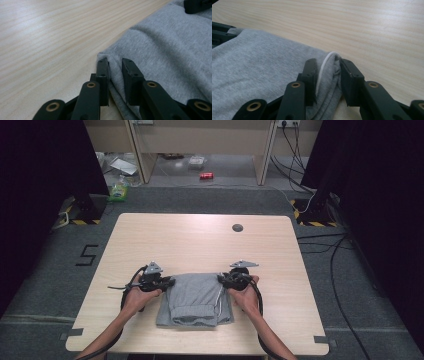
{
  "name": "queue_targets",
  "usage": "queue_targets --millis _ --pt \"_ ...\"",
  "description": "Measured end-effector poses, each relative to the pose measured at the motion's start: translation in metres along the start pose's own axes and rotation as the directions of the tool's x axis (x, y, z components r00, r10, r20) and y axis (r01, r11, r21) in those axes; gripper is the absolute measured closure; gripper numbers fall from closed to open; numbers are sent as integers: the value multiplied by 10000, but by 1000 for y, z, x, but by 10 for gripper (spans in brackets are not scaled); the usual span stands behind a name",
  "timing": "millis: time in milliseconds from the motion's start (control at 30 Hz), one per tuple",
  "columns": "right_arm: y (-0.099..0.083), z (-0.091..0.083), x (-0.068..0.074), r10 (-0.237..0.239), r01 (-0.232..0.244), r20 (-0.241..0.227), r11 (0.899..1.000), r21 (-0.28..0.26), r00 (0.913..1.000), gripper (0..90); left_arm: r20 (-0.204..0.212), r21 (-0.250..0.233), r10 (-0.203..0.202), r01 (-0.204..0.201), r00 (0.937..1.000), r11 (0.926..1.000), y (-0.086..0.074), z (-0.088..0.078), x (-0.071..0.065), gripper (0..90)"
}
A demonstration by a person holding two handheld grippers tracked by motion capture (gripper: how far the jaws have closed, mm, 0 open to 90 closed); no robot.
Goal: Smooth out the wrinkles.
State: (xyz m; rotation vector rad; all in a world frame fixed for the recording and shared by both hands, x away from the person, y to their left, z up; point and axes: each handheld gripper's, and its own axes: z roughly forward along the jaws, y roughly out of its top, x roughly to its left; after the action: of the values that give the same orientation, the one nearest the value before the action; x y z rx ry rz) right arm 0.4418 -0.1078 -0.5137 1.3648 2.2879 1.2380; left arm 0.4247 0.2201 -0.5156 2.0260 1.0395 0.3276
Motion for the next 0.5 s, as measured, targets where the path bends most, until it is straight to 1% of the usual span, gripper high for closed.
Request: queue_targets --millis 100,167,400,500 --pt "1 1 -1 -96 96 89 9999 -32 9999 679 -83 -3 60 -60 9999 10000 3 3 1 761" --pt "4 3 -3 -149 151 231 9998 -85 9996 681 -160 -32 26 -26 9999 10000 7 7 2 763" --pt "13 10 -15 40 -33 412 9998 -188 9991 681 -242 -45 -297 296 9993 9996 20 22 12 762" --pt "17 13 -19 2 9 485 9998 -219 9988 681 -224 -63 -441 439 9988 9990 23 25 15 762"
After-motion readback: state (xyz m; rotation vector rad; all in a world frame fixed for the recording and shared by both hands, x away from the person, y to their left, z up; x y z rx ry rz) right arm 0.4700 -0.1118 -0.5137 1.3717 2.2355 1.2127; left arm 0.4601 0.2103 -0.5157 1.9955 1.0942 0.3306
